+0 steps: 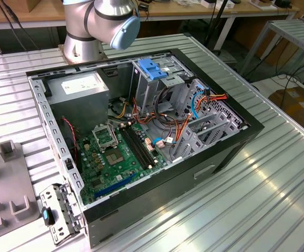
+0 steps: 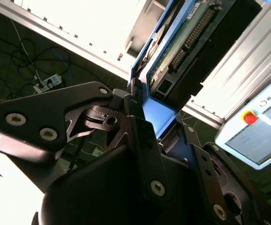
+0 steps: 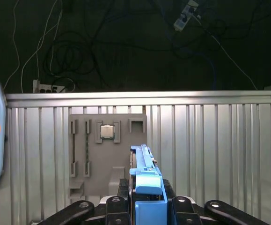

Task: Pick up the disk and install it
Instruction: 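Pick up the disk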

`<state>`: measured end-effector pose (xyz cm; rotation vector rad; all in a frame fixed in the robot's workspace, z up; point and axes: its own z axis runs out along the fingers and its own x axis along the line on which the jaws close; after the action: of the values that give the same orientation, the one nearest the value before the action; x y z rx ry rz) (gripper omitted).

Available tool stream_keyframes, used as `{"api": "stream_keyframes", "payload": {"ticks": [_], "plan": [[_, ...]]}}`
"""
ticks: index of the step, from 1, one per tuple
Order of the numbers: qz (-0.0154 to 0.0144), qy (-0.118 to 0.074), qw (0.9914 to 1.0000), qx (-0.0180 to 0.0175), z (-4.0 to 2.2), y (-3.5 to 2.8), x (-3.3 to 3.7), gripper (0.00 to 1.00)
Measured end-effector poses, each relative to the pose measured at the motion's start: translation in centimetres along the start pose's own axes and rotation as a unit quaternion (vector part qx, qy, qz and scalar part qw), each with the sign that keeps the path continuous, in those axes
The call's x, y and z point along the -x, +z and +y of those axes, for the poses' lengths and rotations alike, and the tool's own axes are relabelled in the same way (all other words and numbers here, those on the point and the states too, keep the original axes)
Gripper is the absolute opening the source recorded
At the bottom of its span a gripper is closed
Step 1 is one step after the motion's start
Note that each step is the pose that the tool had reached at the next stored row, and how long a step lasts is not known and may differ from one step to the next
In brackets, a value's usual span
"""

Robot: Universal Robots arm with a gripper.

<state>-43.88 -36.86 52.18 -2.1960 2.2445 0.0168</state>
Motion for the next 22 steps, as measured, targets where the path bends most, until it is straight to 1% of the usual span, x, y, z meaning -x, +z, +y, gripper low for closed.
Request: {"api": "stream_keyframes", "payload": {"ticks": [13,16,22], "plan": [[0.0,0.0,1.0,0.0,-1.01,0.01,-0.07,0.37],[0.0,0.0,1.0,0.0,-1.48,0.02,-0.11,0.37],[0.0,0.0,1.0,0.0,-1.98,0.03,-0.15,0.37]]}}
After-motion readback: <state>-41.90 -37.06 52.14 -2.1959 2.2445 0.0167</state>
